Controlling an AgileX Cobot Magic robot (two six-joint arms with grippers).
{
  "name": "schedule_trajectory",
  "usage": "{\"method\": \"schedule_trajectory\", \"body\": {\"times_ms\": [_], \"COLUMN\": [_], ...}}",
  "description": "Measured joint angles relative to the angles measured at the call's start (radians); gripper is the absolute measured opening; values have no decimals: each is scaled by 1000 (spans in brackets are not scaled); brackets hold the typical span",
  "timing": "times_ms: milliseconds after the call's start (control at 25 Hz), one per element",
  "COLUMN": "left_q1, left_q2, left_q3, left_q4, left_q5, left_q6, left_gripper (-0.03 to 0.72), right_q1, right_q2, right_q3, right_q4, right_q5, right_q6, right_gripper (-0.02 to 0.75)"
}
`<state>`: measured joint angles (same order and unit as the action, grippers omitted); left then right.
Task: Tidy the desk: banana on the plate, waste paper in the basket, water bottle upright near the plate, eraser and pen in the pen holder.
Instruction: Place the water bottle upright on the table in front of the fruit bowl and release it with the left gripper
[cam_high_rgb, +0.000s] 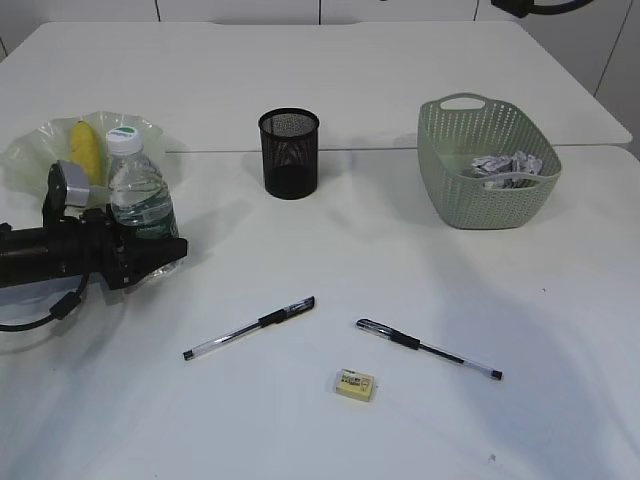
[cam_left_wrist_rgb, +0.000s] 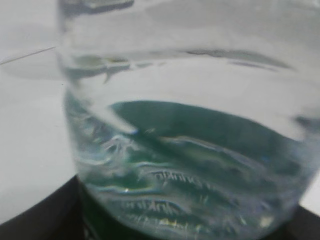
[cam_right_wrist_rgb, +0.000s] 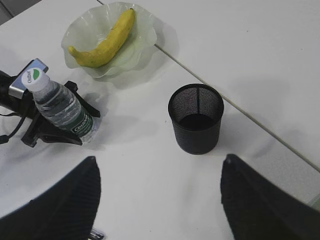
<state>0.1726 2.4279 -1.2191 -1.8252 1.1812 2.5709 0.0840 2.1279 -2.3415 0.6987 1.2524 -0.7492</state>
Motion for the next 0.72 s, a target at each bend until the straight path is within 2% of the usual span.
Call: {"method": "schedule_trajectory", "body": {"times_ms": [720], "left_q1": [0], "left_q2": [0], "left_q3": [0], "left_q4": [4], "left_q5": [-12], "left_q6": [-6], "left_gripper": [520], "right_q1": [0], "right_q2": [0], "right_q3": [0], "right_q4": [0], "right_q5": [0], "right_q6": [-5], "right_gripper": [557]}}
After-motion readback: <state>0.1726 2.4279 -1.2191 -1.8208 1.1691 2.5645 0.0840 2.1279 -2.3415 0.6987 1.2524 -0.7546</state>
